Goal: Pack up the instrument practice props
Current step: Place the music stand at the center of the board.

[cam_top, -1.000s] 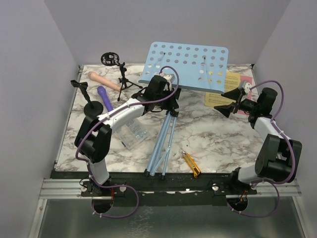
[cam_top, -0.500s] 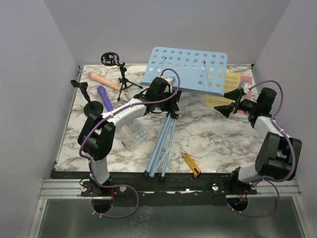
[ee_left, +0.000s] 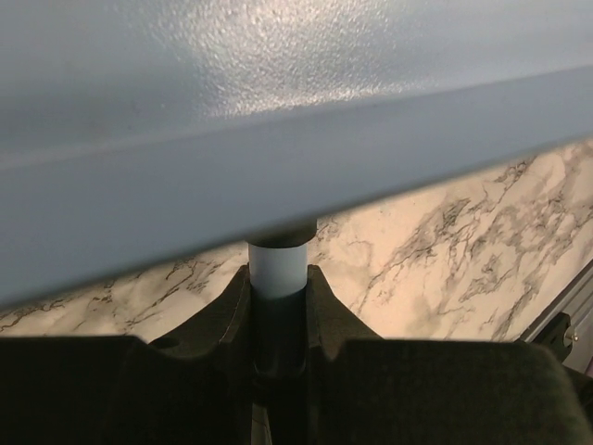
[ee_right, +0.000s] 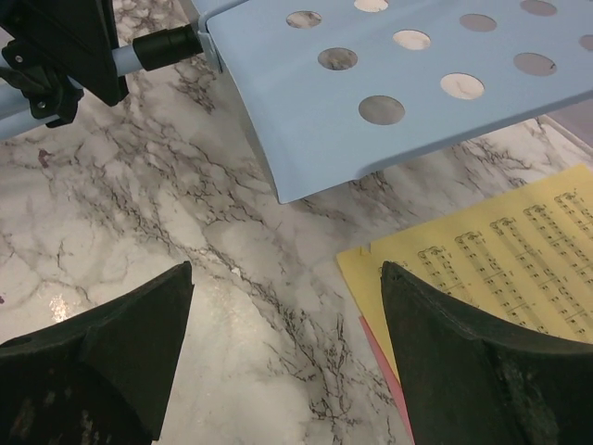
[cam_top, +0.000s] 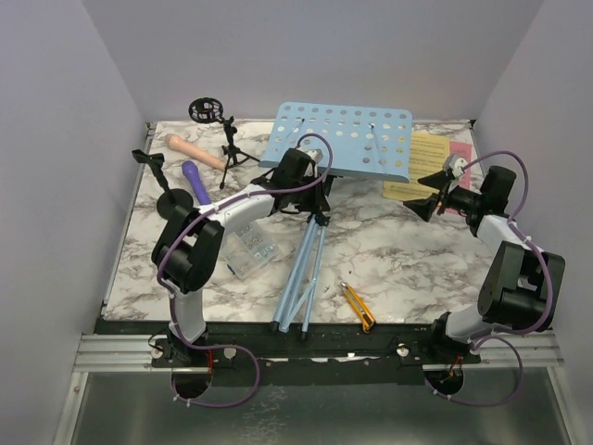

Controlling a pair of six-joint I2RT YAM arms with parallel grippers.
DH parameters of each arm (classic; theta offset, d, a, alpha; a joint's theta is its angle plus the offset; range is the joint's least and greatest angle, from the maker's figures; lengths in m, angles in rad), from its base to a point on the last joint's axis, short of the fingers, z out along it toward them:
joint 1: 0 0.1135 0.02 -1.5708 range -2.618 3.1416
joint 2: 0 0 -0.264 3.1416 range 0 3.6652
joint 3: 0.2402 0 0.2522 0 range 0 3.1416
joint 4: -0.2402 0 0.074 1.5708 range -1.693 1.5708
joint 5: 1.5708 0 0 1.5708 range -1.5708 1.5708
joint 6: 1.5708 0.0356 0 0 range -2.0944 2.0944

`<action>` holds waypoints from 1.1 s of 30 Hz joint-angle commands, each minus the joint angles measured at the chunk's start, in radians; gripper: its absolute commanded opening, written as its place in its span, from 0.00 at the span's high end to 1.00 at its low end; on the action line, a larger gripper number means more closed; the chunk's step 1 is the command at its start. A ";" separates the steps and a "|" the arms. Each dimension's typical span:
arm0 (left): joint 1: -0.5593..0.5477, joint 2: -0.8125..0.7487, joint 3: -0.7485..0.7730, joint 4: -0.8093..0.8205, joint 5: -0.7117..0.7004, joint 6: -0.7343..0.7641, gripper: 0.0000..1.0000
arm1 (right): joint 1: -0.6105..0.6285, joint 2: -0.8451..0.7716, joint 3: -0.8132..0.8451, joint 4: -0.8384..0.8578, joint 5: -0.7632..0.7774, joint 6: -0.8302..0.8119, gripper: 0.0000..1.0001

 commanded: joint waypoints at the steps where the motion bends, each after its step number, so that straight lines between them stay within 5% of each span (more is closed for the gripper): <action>1: 0.013 -0.028 0.048 0.222 0.065 -0.002 1.00 | -0.019 0.019 0.034 -0.040 0.023 -0.039 0.14; 33: 0.036 0.233 0.251 0.126 0.025 0.001 1.00 | -0.045 0.001 0.034 -0.001 -0.019 0.030 0.14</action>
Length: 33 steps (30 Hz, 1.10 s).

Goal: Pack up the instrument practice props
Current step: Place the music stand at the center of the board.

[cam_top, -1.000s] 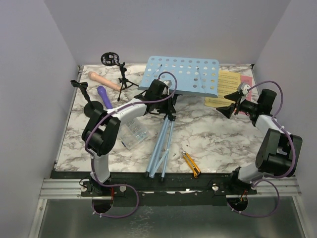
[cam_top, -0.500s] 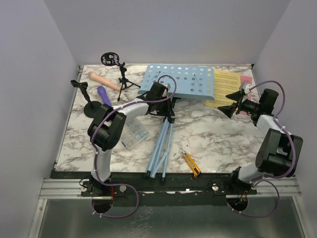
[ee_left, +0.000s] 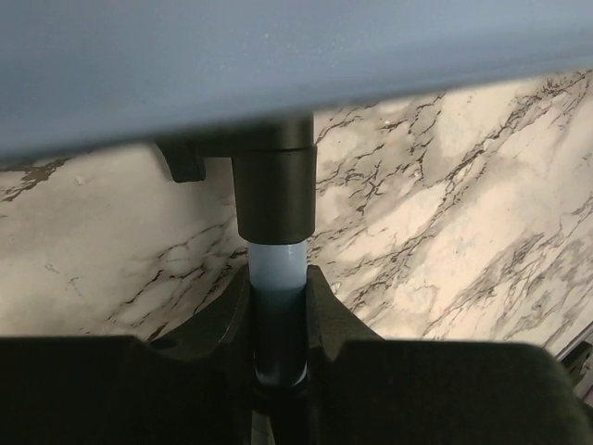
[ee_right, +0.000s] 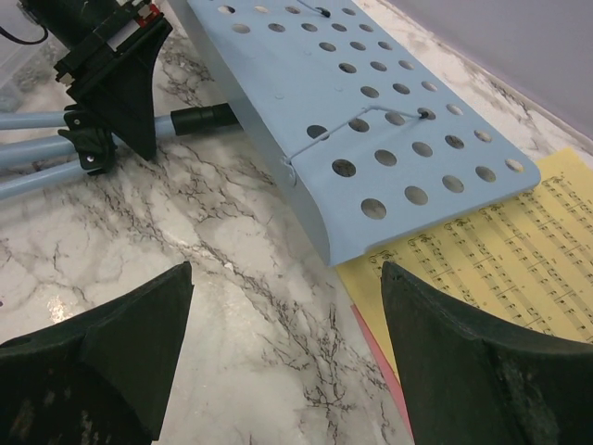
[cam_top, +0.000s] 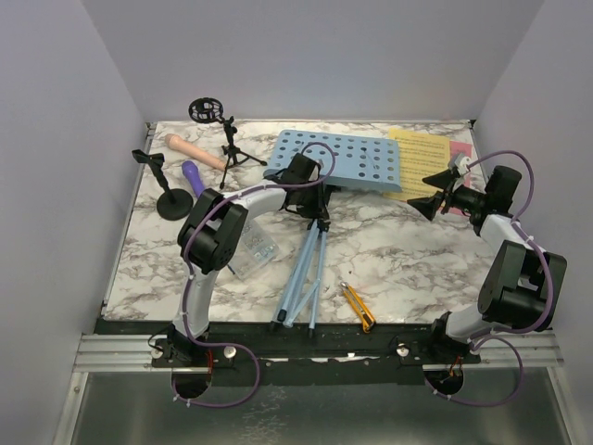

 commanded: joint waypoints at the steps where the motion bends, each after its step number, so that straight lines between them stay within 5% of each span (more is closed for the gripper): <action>1: 0.005 0.007 0.145 0.168 -0.002 0.047 1.00 | -0.011 -0.004 0.021 0.016 -0.021 0.012 0.14; 9: 0.005 0.061 0.218 0.121 -0.007 0.045 0.90 | -0.012 -0.004 0.019 0.016 -0.020 0.011 0.14; 19: 0.009 0.029 0.215 0.092 -0.013 0.047 0.52 | -0.018 -0.006 0.019 0.016 -0.022 0.013 0.14; 33: 0.008 -0.166 0.064 0.091 -0.011 0.074 0.37 | -0.040 -0.007 0.011 0.030 -0.037 0.039 0.14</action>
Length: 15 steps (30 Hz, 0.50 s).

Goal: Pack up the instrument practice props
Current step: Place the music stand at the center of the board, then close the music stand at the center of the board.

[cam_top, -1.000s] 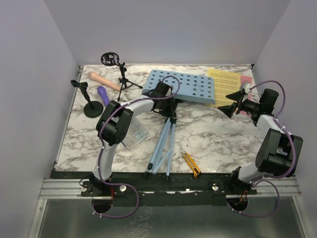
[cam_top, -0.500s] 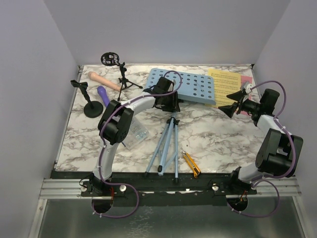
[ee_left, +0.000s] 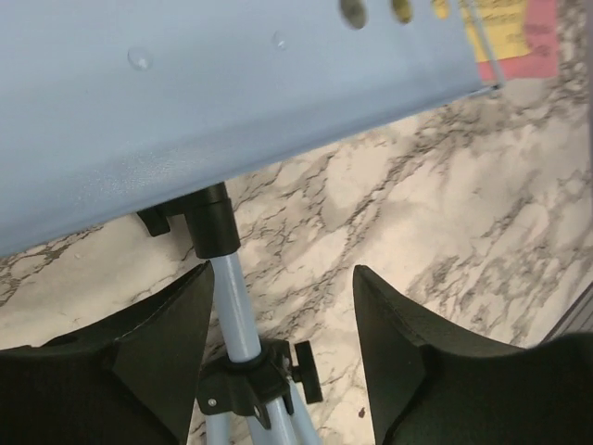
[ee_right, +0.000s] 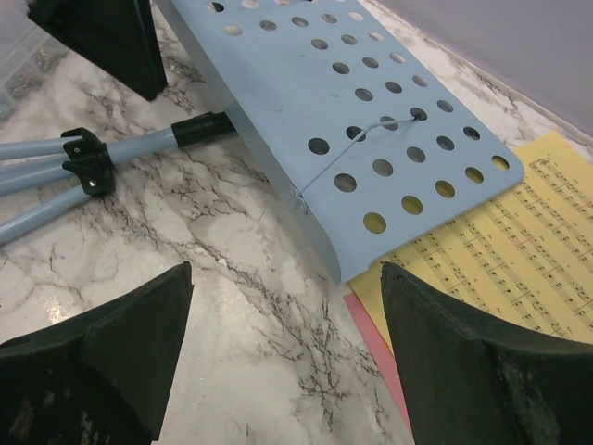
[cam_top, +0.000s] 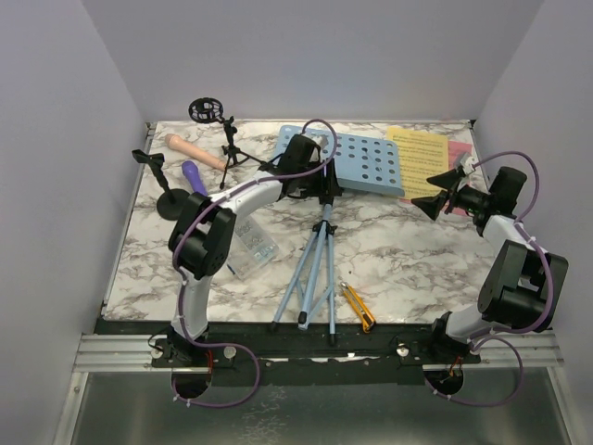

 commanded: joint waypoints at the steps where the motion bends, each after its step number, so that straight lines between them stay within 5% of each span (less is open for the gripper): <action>1: 0.009 -0.158 -0.067 0.084 0.000 0.037 0.37 | -0.012 -0.006 0.010 0.020 -0.033 0.014 0.14; 15: 0.007 -0.530 -0.484 0.082 0.112 -0.047 0.39 | -0.023 0.003 0.003 0.023 -0.034 0.016 0.14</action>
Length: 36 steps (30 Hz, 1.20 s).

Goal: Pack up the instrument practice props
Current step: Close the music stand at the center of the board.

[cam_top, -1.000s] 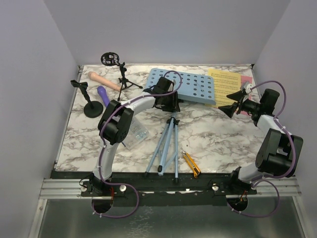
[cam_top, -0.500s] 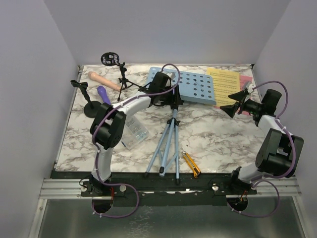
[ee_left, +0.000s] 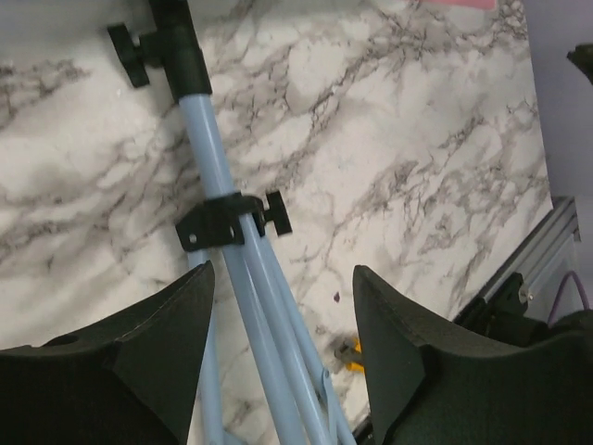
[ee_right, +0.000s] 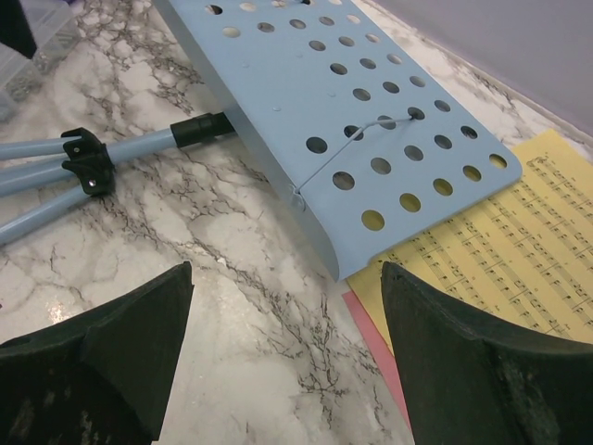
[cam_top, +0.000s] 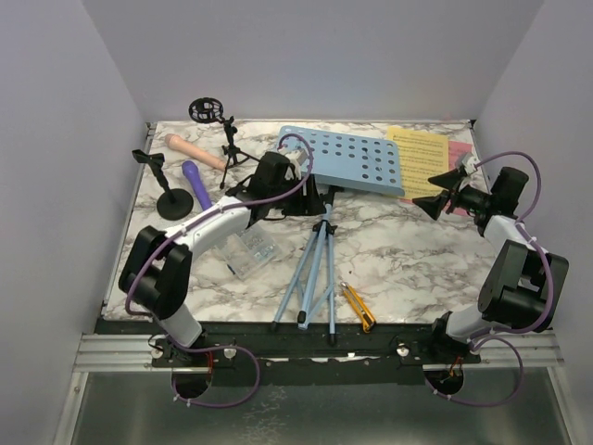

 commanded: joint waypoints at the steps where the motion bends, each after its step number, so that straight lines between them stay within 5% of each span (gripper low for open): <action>1: 0.000 -0.164 -0.152 -0.006 0.086 -0.070 0.39 | -0.015 0.005 0.003 0.019 -0.026 0.008 0.14; 7: -0.026 -0.324 -0.336 0.011 0.131 -0.183 0.61 | -0.024 0.015 0.001 0.018 -0.024 0.011 0.14; 9: -0.037 -0.363 -0.377 0.036 0.140 -0.211 0.76 | -0.025 0.020 0.001 0.014 -0.021 0.014 0.13; 10: -0.043 -0.380 -0.396 0.049 0.146 -0.223 0.84 | -0.027 0.021 0.000 0.014 -0.020 0.015 0.02; 13: -0.058 -0.408 -0.444 0.092 0.156 -0.255 0.96 | -0.032 0.020 -0.002 0.015 -0.021 0.024 0.00; 24: -0.095 -0.301 -0.572 0.326 0.216 -0.330 0.97 | -0.055 0.004 -0.014 0.036 -0.020 0.059 0.00; 36: -0.102 -0.165 -0.607 0.388 0.204 -0.311 0.97 | -0.059 0.008 -0.012 0.032 -0.026 0.063 0.00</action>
